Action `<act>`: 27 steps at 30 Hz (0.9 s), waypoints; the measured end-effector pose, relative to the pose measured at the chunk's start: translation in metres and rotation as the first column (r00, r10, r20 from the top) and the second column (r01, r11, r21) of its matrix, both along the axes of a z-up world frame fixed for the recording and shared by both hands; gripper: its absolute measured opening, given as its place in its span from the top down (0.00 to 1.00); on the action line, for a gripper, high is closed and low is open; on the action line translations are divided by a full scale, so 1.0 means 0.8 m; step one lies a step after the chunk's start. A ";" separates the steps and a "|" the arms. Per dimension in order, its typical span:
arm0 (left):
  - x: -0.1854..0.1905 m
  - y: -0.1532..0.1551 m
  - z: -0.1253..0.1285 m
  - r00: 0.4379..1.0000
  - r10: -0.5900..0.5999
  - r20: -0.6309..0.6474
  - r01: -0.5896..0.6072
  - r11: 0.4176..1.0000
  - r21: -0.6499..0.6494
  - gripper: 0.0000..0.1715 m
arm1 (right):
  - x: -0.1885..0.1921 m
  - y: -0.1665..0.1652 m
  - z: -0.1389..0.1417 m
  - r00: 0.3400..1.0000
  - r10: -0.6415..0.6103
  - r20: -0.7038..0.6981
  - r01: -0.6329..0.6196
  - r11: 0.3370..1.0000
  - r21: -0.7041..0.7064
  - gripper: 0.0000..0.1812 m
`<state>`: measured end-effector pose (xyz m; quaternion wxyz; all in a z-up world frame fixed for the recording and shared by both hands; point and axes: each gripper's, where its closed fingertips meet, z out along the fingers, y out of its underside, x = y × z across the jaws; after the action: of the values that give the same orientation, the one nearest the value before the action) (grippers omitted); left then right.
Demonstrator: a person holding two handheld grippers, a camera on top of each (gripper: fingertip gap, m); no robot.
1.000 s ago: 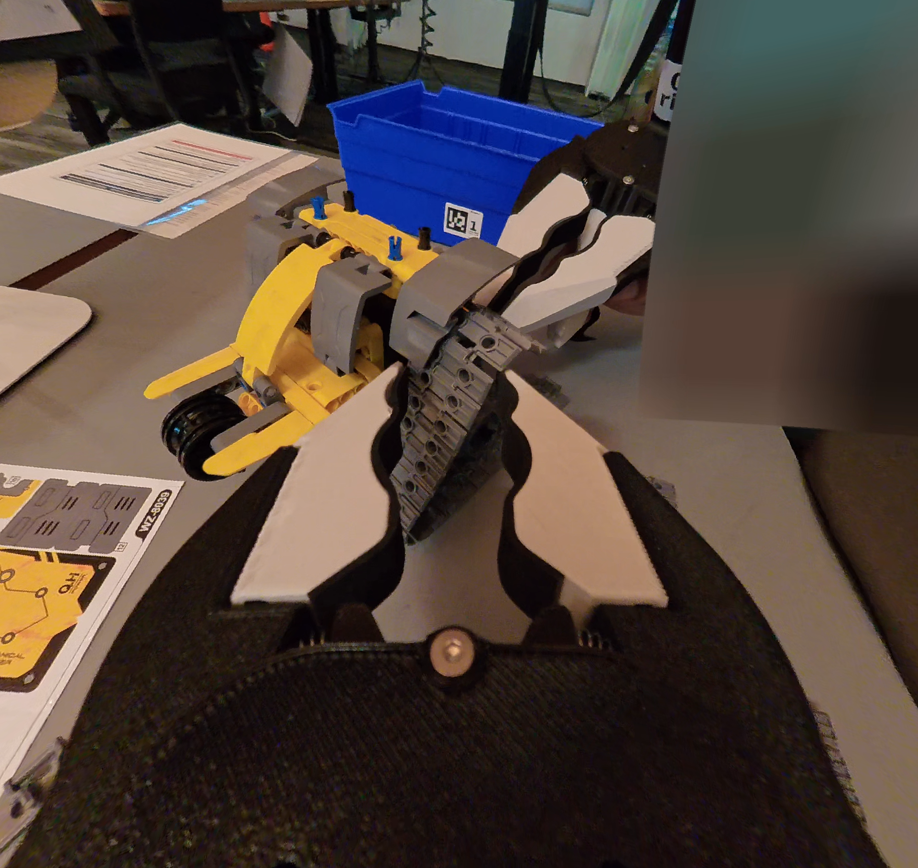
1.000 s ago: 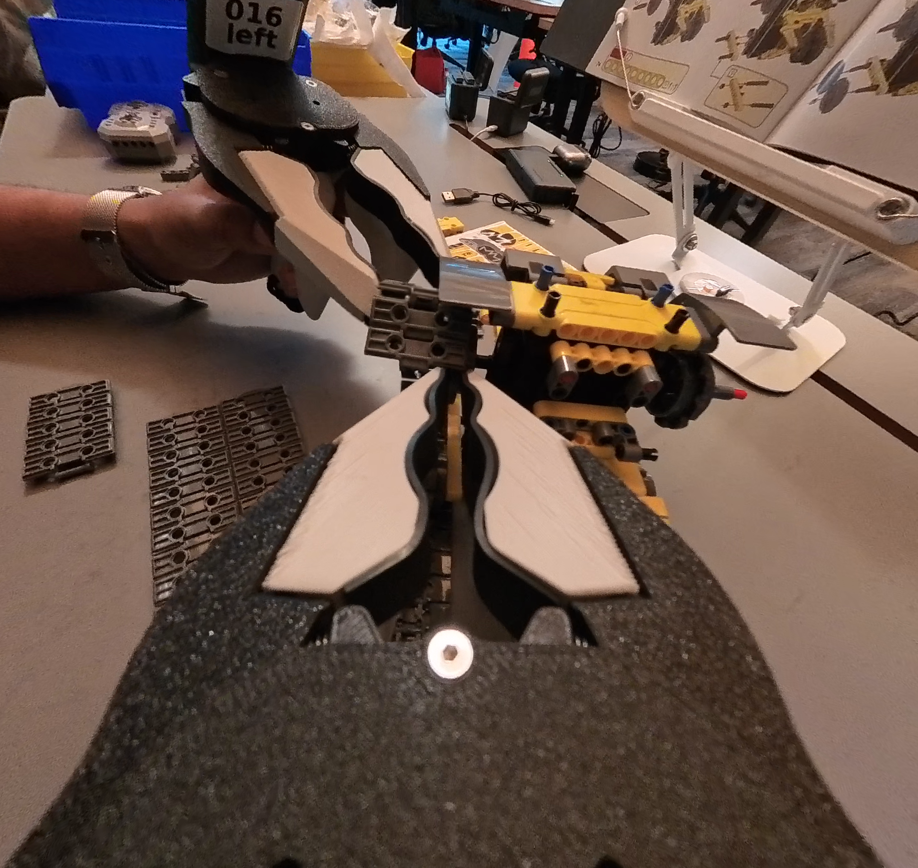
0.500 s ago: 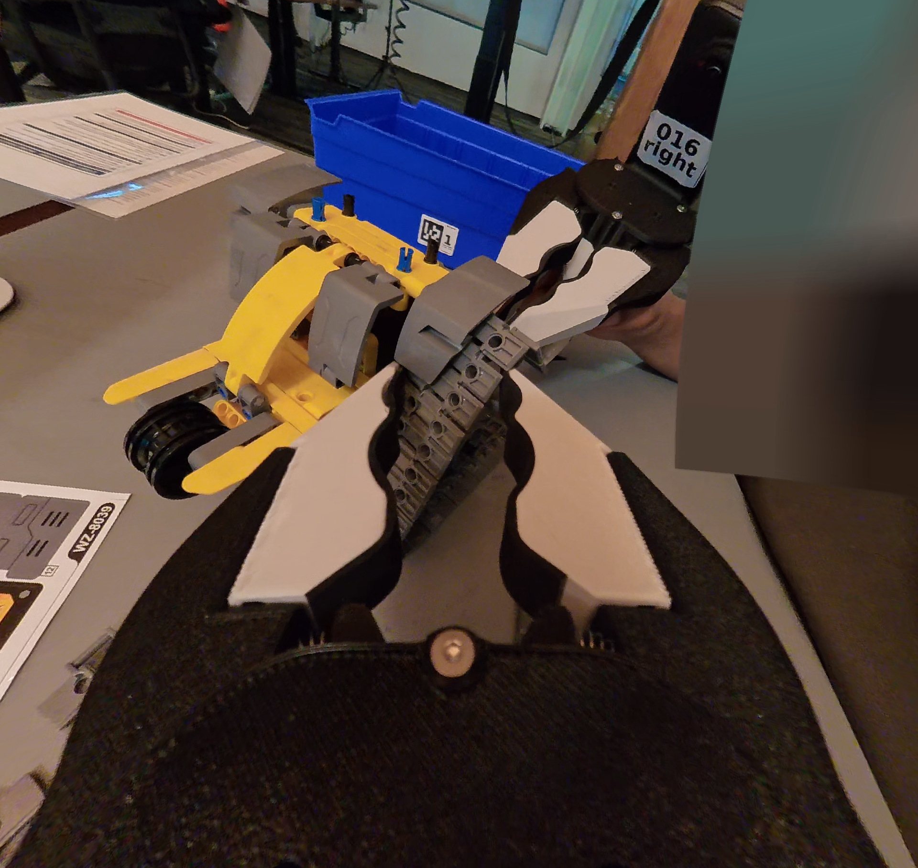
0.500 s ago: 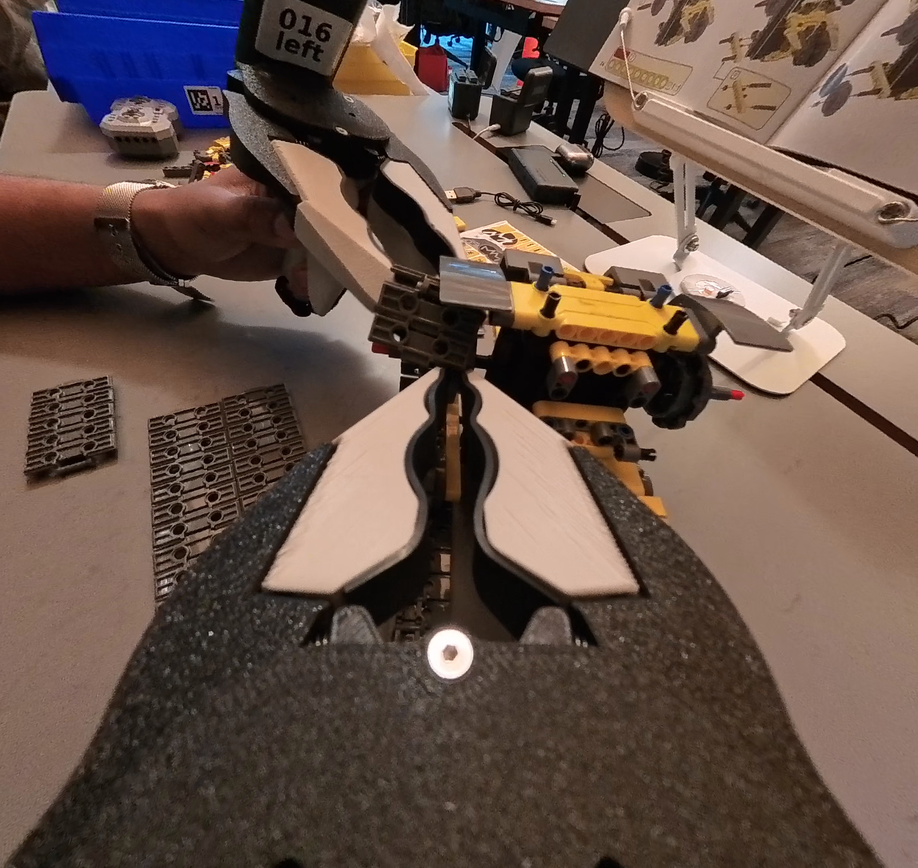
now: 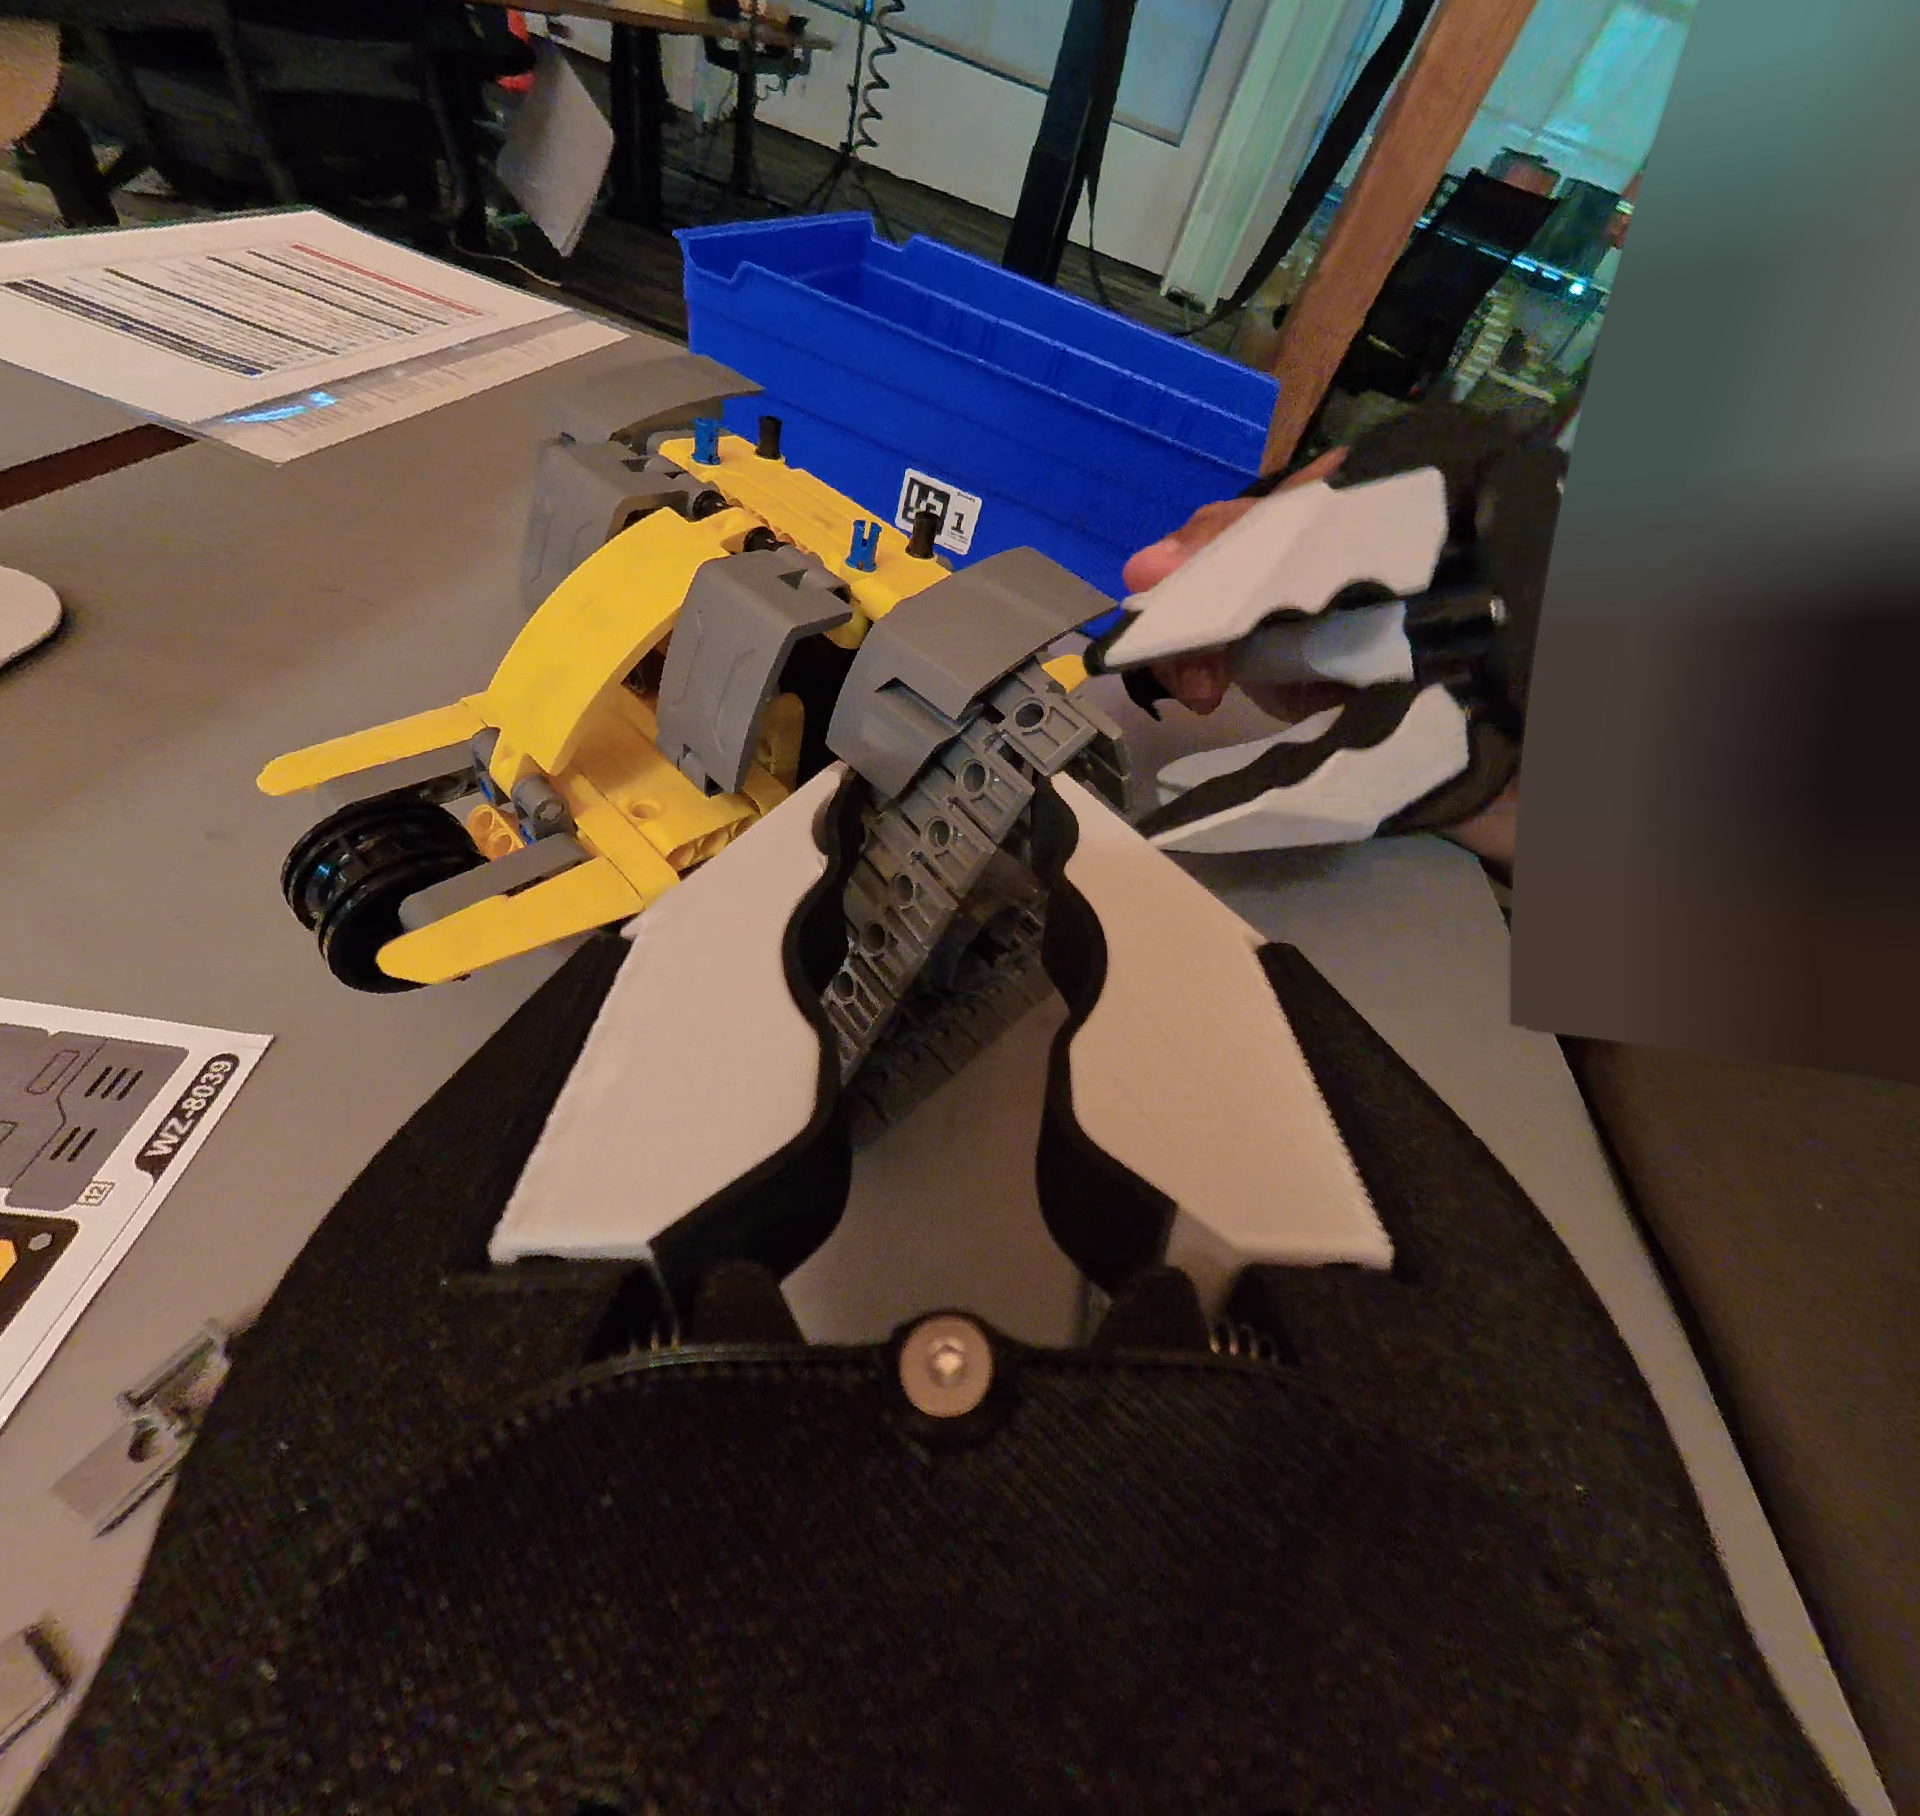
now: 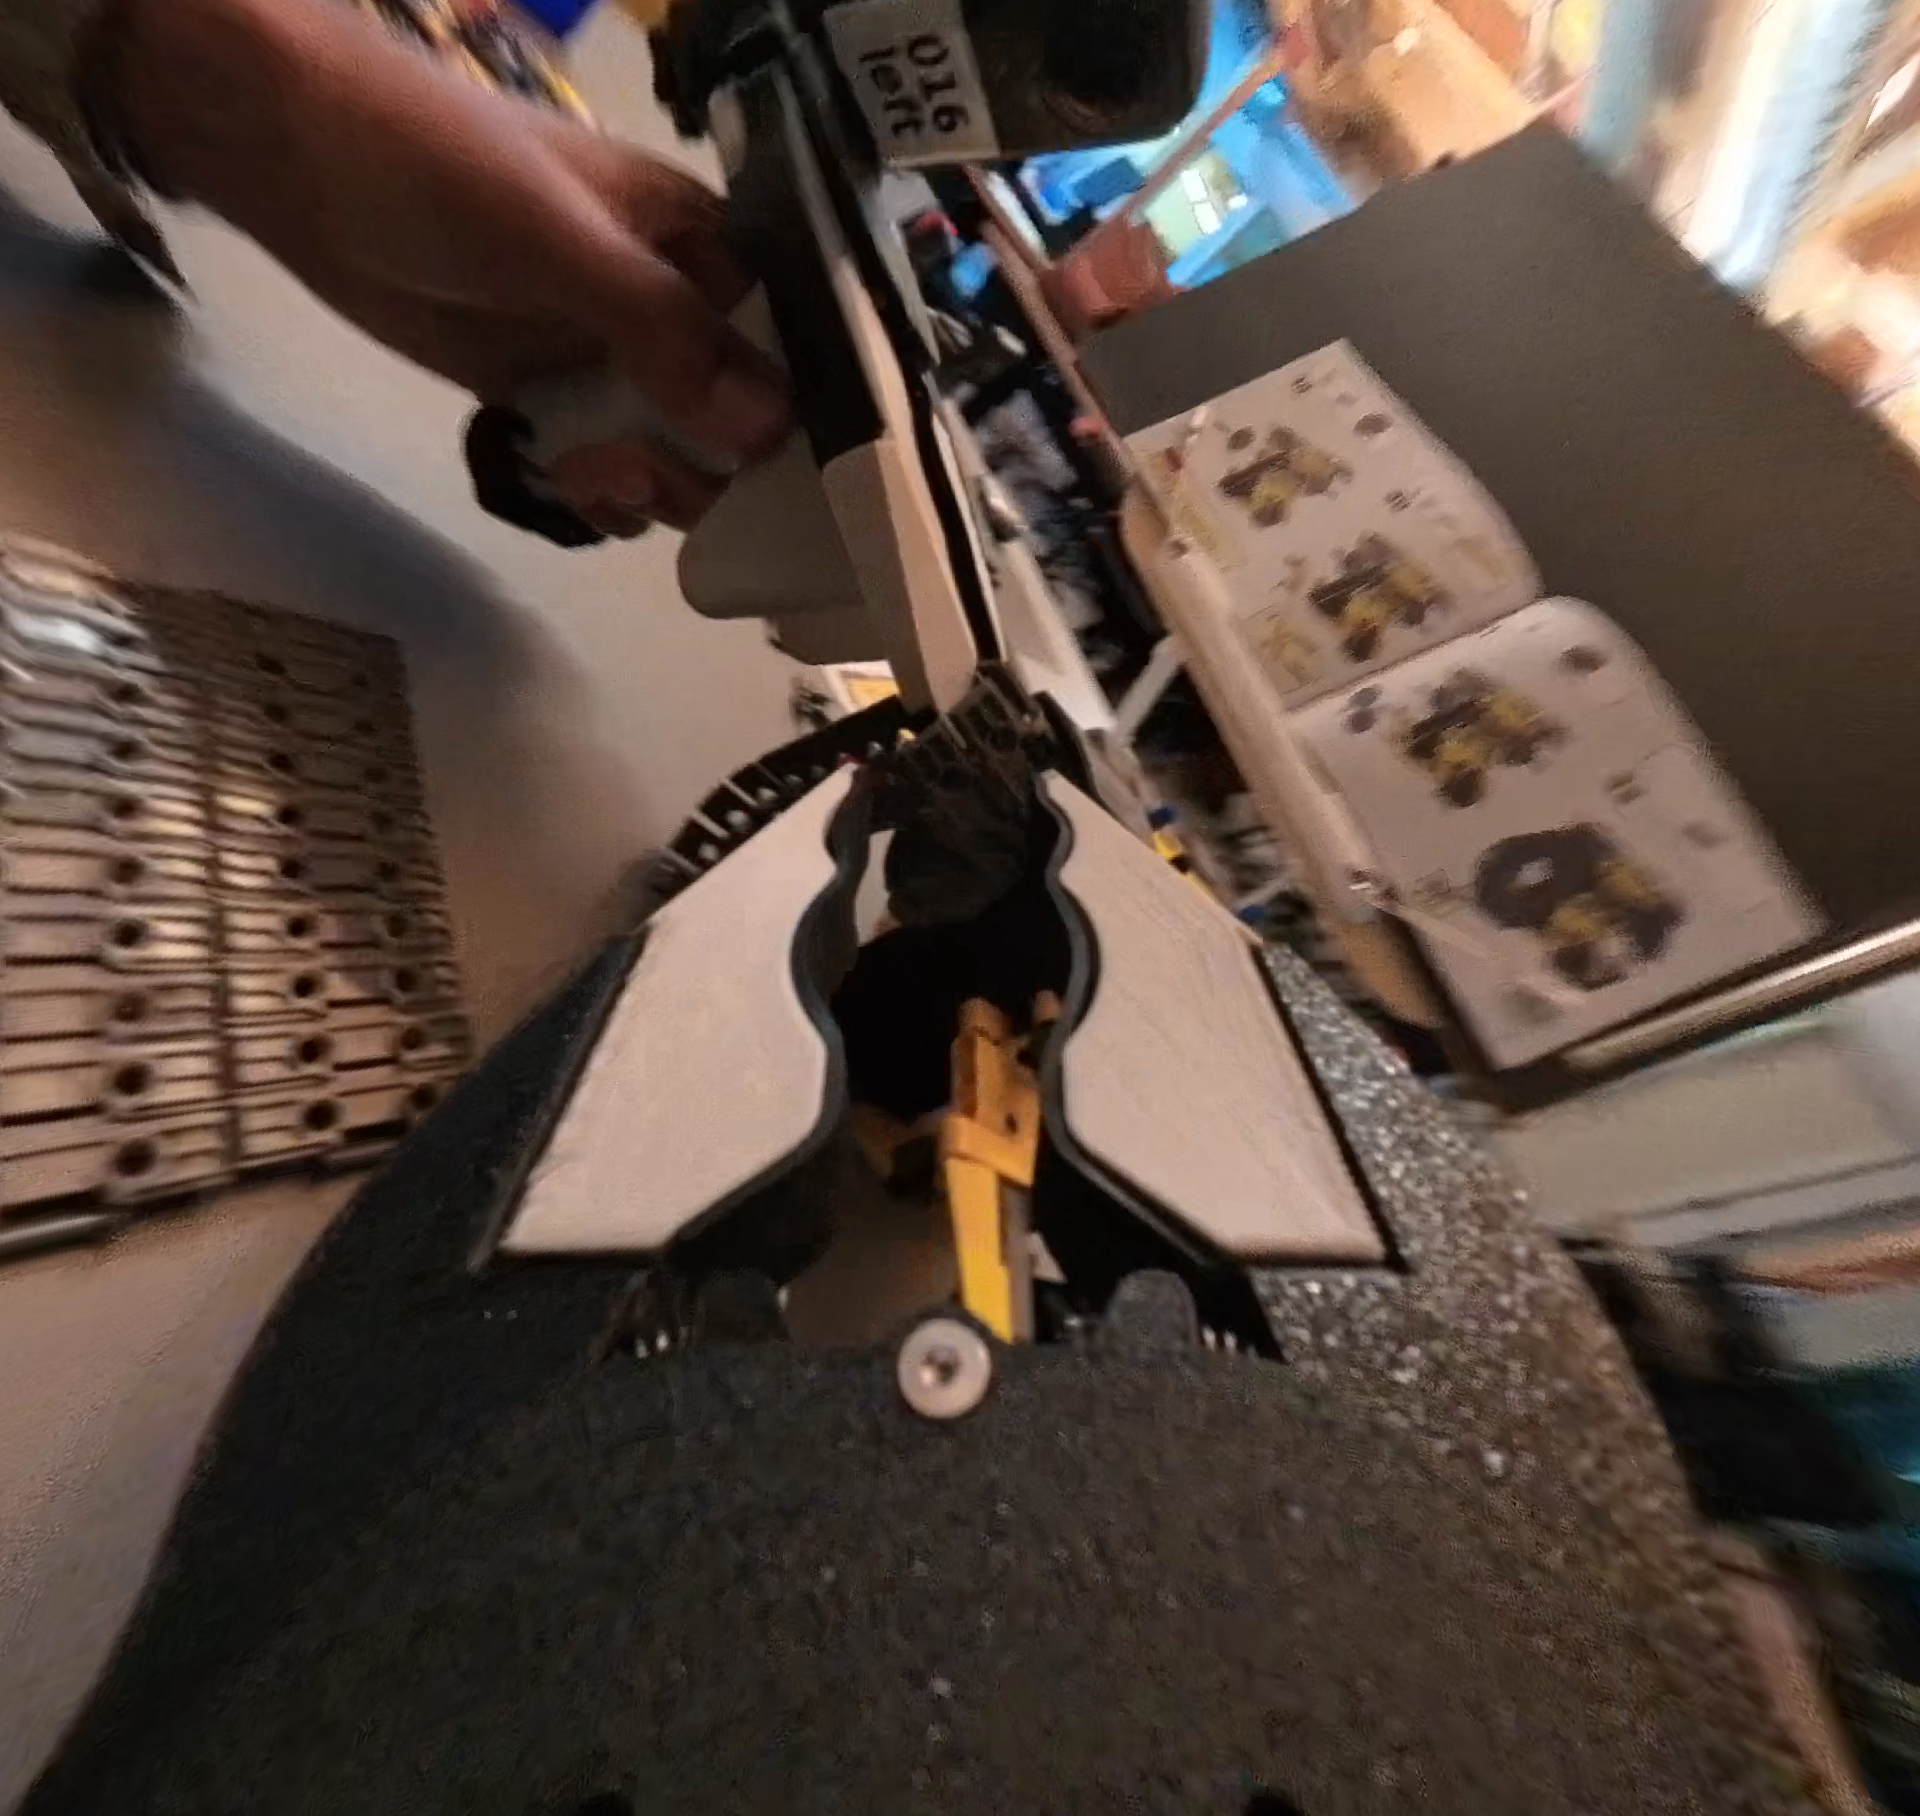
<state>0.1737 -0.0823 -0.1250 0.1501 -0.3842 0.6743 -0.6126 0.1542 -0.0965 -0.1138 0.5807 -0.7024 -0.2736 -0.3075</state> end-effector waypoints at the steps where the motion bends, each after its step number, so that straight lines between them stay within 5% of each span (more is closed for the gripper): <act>1: 0.000 -0.001 0.000 1.000 0.003 0.000 -0.003 1.000 0.000 0.83 | -0.001 0.003 -0.001 0.993 -0.036 0.110 0.034 0.999 0.017 0.86; 5: 0.003 -0.001 -0.001 1.000 0.025 0.005 -0.026 1.000 0.015 0.84 | -0.002 0.010 0.000 0.855 -0.185 0.484 0.144 0.982 0.121 0.92; 7: 0.004 0.001 -0.002 0.999 0.037 0.010 -0.037 0.999 0.025 0.84 | -0.002 0.011 -0.001 0.810 -0.205 0.550 0.162 0.979 0.127 0.95; 20: -0.005 0.004 -0.014 0.995 0.024 0.099 -0.044 0.977 0.210 0.77 | 0.014 -0.003 0.008 0.880 -0.215 0.423 0.190 0.977 0.100 0.98; 27: -0.002 0.002 -0.015 0.996 -0.084 0.020 0.083 0.996 0.040 0.55 | 0.014 0.004 0.010 0.956 -0.195 0.221 0.182 0.980 0.079 0.98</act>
<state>0.1722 -0.0806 -0.1370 0.1388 -0.3462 0.6998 -0.6092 0.1656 -0.0930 -0.1061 0.5337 -0.6682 -0.2612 -0.4478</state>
